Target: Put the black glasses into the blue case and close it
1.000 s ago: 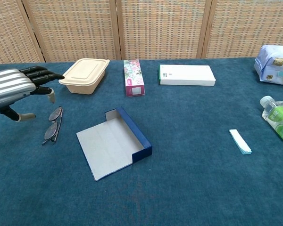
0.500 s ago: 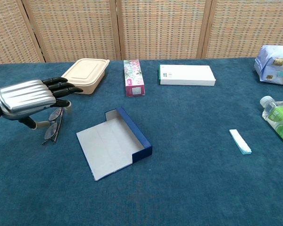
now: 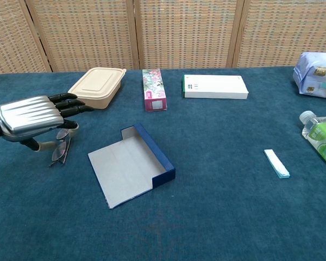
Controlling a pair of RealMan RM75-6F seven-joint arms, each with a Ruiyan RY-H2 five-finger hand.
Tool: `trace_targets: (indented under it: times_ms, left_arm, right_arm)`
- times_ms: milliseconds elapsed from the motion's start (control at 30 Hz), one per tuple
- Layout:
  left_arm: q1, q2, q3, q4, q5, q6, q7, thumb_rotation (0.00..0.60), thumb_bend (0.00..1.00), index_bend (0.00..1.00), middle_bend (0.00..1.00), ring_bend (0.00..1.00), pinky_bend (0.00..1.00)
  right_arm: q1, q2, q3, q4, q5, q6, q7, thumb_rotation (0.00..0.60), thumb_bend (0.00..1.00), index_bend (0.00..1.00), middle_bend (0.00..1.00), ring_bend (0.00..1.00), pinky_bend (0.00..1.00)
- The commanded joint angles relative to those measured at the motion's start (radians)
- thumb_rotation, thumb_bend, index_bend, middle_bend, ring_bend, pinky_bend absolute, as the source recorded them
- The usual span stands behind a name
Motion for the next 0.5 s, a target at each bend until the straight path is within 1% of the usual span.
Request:
trace_targets:
  times_ms: [33,167,500]
  left_arm:
    - [0.003,-0.001,0.004,0.002,-0.004,-0.001,-0.002,0.6,0.36,0.45,0.0,0.0,0.0]
    - [0.007,-0.003,0.01,0.008,-0.009,0.003,-0.003,0.6,0.37,0.55,0.0,0.0,0.0]
    - [0.021,-0.001,0.007,0.011,-0.03,0.029,-0.022,0.6,0.43,0.65,0.0,0.0,0.0]
  right_arm:
    - [0.0,0.0,0.0,0.001,0.0,0.0,0.0,0.6,0.0,0.06,0.0,0.0,0.0]
    - [0.0,0.0,0.0,0.0,0.0,0.0,0.0,0.6,0.0,0.06,0.0,0.0,0.0]
    - [0.0,0.0,-0.001,0.0,-0.001,0.0,0.001,0.6,0.0,0.06,0.0,0.0,0.0]
